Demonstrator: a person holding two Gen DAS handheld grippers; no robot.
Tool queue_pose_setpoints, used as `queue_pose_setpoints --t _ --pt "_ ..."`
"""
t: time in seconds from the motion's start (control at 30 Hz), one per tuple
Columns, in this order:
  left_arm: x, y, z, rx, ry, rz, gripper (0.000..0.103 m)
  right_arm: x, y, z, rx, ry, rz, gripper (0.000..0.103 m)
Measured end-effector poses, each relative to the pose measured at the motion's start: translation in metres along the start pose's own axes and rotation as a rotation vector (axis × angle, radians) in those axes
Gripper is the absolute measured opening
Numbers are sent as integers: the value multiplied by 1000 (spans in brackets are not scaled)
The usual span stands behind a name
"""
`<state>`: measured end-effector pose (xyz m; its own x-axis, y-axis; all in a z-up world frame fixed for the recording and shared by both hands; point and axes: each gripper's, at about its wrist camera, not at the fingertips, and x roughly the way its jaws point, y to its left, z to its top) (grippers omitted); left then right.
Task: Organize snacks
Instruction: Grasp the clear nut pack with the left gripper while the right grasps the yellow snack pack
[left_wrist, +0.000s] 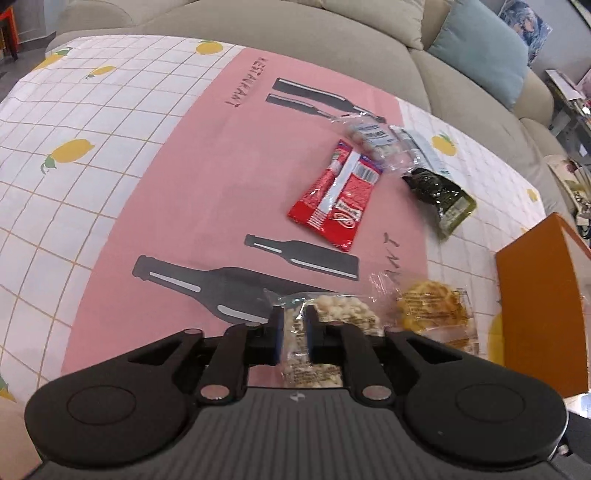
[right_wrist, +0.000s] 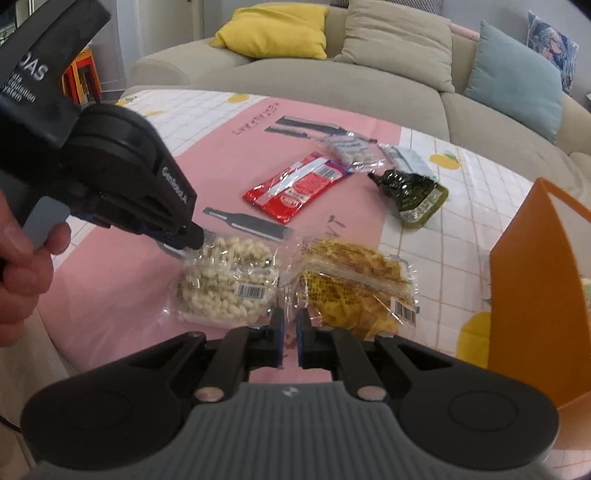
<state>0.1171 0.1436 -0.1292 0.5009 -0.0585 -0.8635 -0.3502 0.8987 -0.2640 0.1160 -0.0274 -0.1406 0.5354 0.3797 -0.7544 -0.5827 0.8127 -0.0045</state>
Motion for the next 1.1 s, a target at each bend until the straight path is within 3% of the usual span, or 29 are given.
queue_pose_setpoints --t 0.07,0.13,0.17,0.23,0.27,0.33,0.4,0.47,0.77,1.1 --pt "-2 0 -2 -6 0 6 31 -10 -6 1 6 -24 6 9" --pt "-2 2 -4 -32 3 -15 34 -17 -13 1 17 -44 -15 25" --pt "-2 3 -5 -53 6 -30 42 -19 -16 1 23 -49 -30 37" --pt "-3 2 -6 -87 10 -51 63 -18 -24 1 41 -59 -62 51" --pt "-3 0 -7 -91 11 -51 73 -15 -30 3 57 -59 -82 53" --pt "-2 -6 -9 -81 14 -33 76 -9 -38 6 90 -47 -95 59" --pt "3 -11 -10 -80 29 -18 76 -3 -45 11 136 -39 -103 75" --pt "7 -12 -12 -93 48 -15 77 5 -49 16 167 -32 -83 81" --pt "22 -23 -11 -91 65 5 88 37 -49 19 179 51 -10 93" --pt "37 -39 -12 -1 93 25 93 37 -55 4 159 87 -72 90"
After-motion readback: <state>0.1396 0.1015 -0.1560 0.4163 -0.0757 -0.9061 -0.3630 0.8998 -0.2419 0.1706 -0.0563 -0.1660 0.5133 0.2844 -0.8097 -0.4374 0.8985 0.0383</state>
